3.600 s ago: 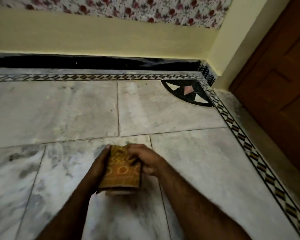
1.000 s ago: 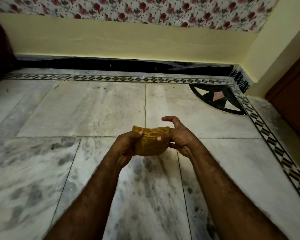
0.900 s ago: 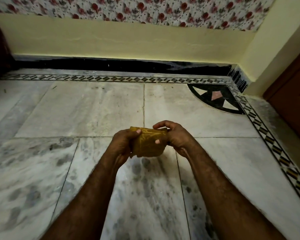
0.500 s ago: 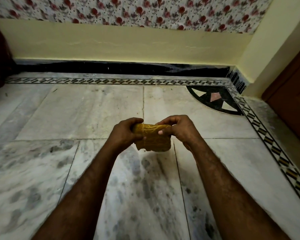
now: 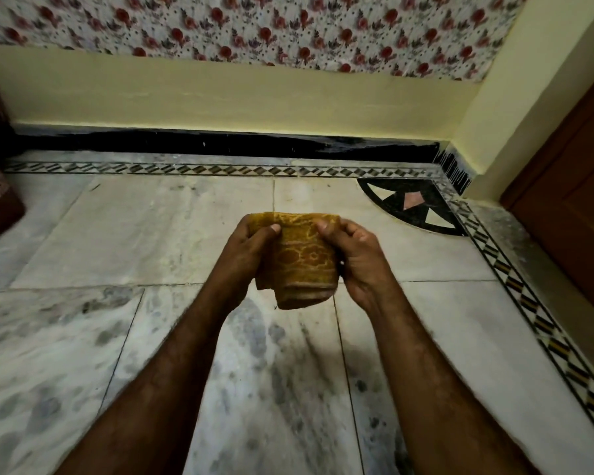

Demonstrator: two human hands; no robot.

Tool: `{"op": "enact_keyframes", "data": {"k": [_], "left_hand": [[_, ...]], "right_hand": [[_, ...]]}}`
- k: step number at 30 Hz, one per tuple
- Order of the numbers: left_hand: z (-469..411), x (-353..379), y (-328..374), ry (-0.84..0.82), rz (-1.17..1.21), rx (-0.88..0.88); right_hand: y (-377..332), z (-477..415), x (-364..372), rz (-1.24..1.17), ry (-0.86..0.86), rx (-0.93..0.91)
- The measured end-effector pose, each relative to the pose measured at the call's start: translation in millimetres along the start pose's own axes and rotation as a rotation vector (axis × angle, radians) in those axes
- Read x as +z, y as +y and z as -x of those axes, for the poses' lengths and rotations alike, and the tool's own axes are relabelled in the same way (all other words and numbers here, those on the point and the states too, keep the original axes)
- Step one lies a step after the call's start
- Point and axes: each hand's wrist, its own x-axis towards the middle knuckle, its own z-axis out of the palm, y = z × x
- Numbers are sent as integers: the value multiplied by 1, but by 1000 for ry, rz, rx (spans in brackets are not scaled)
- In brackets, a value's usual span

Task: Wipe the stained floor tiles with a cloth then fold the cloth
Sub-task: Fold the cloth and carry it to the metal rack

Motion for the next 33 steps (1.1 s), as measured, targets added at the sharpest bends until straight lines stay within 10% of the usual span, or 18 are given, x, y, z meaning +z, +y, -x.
{"op": "enact_keyframes", "data": {"k": [33], "left_hand": [[-53, -33, -66, -106, 304, -269]], "right_hand": [[70, -71, 5, -29, -130, 203]]}}
